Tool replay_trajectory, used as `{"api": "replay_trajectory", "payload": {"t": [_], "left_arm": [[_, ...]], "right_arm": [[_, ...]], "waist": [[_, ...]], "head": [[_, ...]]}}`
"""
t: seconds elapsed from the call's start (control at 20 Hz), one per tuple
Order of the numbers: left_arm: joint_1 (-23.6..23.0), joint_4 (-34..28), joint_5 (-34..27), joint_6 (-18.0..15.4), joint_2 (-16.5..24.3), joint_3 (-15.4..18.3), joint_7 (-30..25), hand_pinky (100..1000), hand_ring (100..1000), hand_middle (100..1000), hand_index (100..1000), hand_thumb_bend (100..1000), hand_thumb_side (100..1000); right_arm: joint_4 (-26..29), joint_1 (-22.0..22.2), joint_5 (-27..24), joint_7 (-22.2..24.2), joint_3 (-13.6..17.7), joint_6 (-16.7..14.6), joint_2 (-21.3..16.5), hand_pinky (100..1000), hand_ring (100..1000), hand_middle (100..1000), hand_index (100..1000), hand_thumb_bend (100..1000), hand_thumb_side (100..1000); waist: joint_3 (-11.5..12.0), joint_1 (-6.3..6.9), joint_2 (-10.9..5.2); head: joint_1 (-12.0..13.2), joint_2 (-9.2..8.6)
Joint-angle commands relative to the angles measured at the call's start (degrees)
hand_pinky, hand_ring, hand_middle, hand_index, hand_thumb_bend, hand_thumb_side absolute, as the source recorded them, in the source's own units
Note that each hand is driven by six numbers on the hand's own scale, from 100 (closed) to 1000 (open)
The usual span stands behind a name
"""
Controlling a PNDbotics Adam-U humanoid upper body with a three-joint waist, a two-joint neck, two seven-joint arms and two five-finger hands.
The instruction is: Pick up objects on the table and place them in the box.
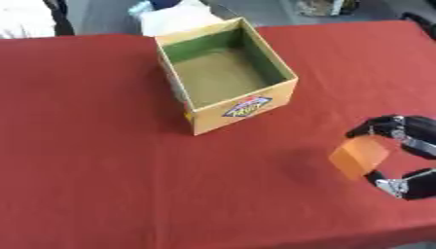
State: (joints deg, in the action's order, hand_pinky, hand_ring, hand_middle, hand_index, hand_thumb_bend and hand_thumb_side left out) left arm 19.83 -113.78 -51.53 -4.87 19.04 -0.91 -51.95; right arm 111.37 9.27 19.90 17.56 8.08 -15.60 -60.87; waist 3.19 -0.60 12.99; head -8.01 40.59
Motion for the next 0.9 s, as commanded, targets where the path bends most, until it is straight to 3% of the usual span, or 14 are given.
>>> {"api": "replay_trajectory", "payload": {"t": [0.05,0.4,0.9], "left_arm": [[1.06,-0.81,-0.39,0.39,0.45,0.10,-0.01,545,805,817,765,100,565],[1.67,-0.81,-0.09,1.04,0.10,-0.58,-0.01,544,805,818,765,100,565],[3.55,-0.81,-0.10,1.38,-0.19,-1.74,-0.01,543,806,821,765,100,565]], "right_arm": [[-1.73,-2.88,-1.84,-0.43,0.54,-0.12,-4.90,820,871,641,787,100,100],[-7.49,-12.15,-7.40,1.31,-1.28,-1.09,-8.54,810,872,625,788,100,100],[-18.85,-25.68,-13.79,5.67,-3.24,-1.22,-8.03,783,863,589,781,100,100]], "waist": [[0.28,-0.25,-0.94],[1.75,-0.55,-0.49],[4.58,-0.99,0.93]], "head": [[-0.75,-0.75],[-2.94,-1.45],[-6.41,-2.62]]}}
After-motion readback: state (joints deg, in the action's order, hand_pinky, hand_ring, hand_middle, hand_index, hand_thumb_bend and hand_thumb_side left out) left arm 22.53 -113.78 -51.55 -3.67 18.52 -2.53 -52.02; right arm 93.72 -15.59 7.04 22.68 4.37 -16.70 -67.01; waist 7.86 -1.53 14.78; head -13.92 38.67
